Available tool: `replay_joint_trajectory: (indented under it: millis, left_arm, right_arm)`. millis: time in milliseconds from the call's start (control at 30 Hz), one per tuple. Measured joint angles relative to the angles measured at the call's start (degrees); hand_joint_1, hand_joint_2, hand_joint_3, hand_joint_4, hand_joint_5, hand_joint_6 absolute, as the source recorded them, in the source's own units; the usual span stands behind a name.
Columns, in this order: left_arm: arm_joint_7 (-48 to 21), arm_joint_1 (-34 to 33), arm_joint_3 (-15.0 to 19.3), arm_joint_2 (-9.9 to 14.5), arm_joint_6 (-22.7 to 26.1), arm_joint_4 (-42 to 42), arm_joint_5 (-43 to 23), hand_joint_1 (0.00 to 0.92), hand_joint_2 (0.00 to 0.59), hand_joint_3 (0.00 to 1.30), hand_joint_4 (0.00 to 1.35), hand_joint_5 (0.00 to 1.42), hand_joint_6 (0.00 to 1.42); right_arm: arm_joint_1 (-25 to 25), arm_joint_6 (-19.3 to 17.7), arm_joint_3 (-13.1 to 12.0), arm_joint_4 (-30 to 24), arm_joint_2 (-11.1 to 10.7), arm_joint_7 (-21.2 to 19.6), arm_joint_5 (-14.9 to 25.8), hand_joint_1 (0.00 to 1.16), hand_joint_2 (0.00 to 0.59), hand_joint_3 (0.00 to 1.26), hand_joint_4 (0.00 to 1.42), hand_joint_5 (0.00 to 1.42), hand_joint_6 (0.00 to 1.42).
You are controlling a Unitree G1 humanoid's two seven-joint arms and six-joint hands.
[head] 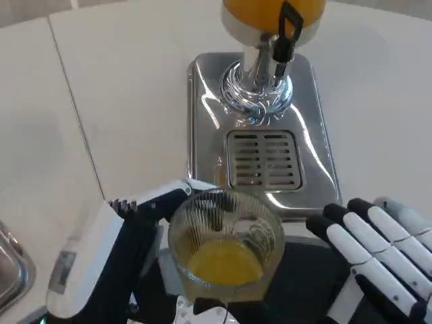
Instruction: Grasp the cup under the faucet to collect the drink, then remove the cup.
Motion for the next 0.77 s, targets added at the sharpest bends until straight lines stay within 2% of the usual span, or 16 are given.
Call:
replay_joint_trajectory:
  millis: [233,467,767]
  left_arm:
    - [-0.2,-0.5,-0.1,-0.8,-0.9,0.0,-0.3,0.715,0.0,1.05,1.15,1.29,1.42]
    - [-0.6,-0.3,-0.5,-1.1,-0.9,0.0,-0.3,0.715,0.0,1.05,1.15,1.29,1.42]
    - [-1.0,-0.1,-0.6,-1.8,-0.9,0.0,-0.4,0.715,0.0,1.05,1.15,1.29,1.42]
  right_arm:
    - [-2.7,2.0,1.6,-1.2,-0.1,2.3,-0.2,0.0,0.559,0.0,0.0,0.0,0.0]
    - [-1.6,1.6,3.6,-1.4,1.5,2.5,-2.3,0.0,0.562,0.0,0.0,0.0,0.0]
    - [-1.1,2.0,4.2,-2.5,2.0,2.5,-2.3,0.0,0.563,0.0,0.0,0.0,0.0]
